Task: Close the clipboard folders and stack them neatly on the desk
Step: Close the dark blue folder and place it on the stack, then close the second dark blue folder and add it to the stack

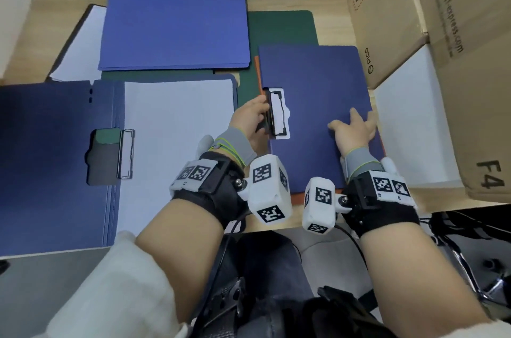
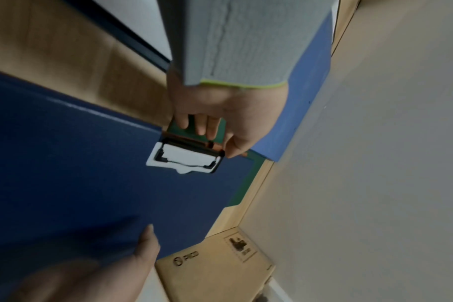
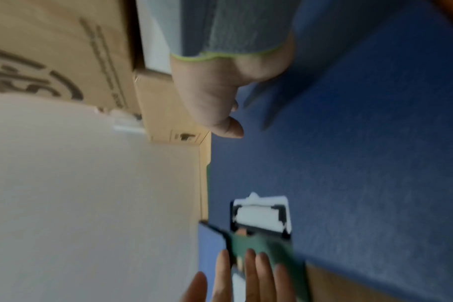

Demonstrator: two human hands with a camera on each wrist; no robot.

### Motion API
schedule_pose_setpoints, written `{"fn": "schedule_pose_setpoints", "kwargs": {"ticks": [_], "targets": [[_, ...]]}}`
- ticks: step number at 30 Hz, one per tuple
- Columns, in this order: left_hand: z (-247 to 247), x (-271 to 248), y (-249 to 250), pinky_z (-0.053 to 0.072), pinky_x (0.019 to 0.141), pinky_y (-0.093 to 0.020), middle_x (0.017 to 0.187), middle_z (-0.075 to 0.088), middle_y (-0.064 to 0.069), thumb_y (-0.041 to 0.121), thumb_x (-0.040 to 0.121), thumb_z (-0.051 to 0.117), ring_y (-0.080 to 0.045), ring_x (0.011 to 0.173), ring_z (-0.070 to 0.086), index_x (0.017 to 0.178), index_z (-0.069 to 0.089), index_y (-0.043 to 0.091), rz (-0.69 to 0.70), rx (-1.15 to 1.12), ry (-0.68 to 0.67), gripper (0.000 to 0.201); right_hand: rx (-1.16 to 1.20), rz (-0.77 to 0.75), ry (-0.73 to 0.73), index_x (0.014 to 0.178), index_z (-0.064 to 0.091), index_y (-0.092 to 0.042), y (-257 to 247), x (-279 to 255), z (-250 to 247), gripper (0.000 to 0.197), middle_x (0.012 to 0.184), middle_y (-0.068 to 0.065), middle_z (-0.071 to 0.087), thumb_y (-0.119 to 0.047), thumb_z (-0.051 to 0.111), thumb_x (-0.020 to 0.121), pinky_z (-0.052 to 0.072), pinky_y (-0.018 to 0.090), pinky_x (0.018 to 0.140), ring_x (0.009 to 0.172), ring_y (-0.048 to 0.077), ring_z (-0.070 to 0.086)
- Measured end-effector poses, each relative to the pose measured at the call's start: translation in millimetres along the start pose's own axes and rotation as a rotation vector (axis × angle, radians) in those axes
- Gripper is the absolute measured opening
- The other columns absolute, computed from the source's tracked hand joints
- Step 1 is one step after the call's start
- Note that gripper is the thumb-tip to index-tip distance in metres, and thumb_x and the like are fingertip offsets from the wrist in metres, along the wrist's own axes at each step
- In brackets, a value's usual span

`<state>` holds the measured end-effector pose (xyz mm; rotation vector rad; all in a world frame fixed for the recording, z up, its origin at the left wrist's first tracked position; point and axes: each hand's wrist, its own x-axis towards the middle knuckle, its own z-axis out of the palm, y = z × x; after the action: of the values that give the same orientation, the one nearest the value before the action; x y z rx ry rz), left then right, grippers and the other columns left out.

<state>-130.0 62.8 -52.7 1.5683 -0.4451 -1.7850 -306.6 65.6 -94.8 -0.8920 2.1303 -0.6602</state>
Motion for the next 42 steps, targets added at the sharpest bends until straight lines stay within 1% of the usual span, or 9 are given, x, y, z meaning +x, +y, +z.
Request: {"fn": "schedule_pose_setpoints", "kwargs": {"ticks": [2,7,10,21,26,30,34,39,42], "targets": [[-16,-8,3,0.038,0.096,-0.028,0.117,0.059,0.002,0.010,0.096,0.041,-0.011,0.118,0.050,0.129,0.057,0.018,0.036,-0.028,0.036,0.038,0.036,-0.086,-0.069,0.145,0.034,-0.015,-20,-7,11,0.061,0.161,0.003,0.002,-0.013,0.053,0.087,0.015,0.036,0.120,0.149,0.021,0.001],[-84,-22,9,0.034,0.094,-0.027,0.101,0.054,0.007,0.011,0.096,0.043,-0.020,0.137,0.043,0.135,0.053,0.017,0.137,-0.122,0.247,0.040,0.070,-0.320,-0.358,0.138,0.044,-0.015,-79,-50,69,0.052,0.158,0.002,0.012,-0.006,0.051,0.088,0.018,0.025,0.116,0.145,0.017,0.019],[-133,-36,5,0.034,0.097,-0.030,0.105,0.053,0.006,0.012,0.097,0.042,-0.022,0.140,0.040,0.137,0.050,0.017,0.180,-0.188,0.378,0.041,0.008,-0.416,-0.543,0.134,0.048,-0.012,-99,-86,107,0.047,0.155,0.006,0.020,-0.003,0.050,0.089,0.020,0.010,0.102,0.144,0.017,0.020],[-315,-109,-56,0.035,0.113,-0.037,0.153,0.031,-0.008,0.016,0.088,0.056,-0.029,0.134,0.042,0.148,0.033,0.018,0.021,-0.383,1.156,0.064,-0.378,-0.772,-0.980,0.132,0.052,-0.013,-123,-236,229,0.047,0.151,0.008,0.031,-0.005,0.053,0.085,0.022,0.023,0.112,0.142,0.020,0.027],[-342,-125,-78,0.047,0.089,-0.039,0.098,0.061,-0.010,0.004,0.089,0.046,-0.026,0.100,0.052,0.094,0.056,0.010,-0.014,-0.756,0.927,0.013,-0.757,-0.889,-1.095,0.141,0.040,-0.020,-110,-273,262,0.057,0.160,0.003,0.013,-0.014,0.053,0.086,0.027,0.040,0.115,0.146,0.024,0.018],[-355,-133,-85,0.041,0.102,-0.048,0.092,0.056,-0.007,0.002,0.093,0.041,-0.024,0.103,0.054,0.081,0.051,0.011,0.004,-0.876,0.792,0.018,-0.965,-0.889,-1.108,0.145,0.033,-0.020,-101,-288,272,0.059,0.162,0.006,0.005,-0.017,0.049,0.089,0.020,0.044,0.118,0.149,0.023,0.006],[-363,-138,-90,0.036,0.110,-0.051,0.112,0.050,-0.007,0.001,0.094,0.038,-0.020,0.116,0.047,0.078,0.048,0.010,-0.013,-0.927,0.720,0.021,-1.040,-0.942,-1.059,0.144,0.035,-0.017,-95,-292,274,0.056,0.162,0.003,0.007,-0.014,0.045,0.089,0.022,0.048,0.117,0.149,0.024,0.008],[-356,-144,-90,0.042,0.094,-0.047,0.084,0.056,-0.004,-0.003,0.093,0.034,-0.015,0.079,0.054,0.088,0.053,0.009,0.038,-0.967,0.702,0.023,-1.102,-0.984,-1.080,0.148,0.028,-0.025,-93,-293,269,0.058,0.161,-0.002,0.010,-0.017,0.042,0.092,0.027,0.037,0.114,0.149,0.019,0.009],[-356,-148,-91,0.042,0.096,-0.047,0.084,0.056,0.000,0.002,0.094,0.035,-0.015,0.087,0.056,0.080,0.051,0.013,0.051,-0.991,0.708,0.024,-1.099,-1.011,-1.060,0.147,0.029,-0.025,-88,-296,268,0.056,0.161,0.000,0.012,-0.017,0.040,0.092,0.023,0.045,0.116,0.149,0.022,0.010]]}}
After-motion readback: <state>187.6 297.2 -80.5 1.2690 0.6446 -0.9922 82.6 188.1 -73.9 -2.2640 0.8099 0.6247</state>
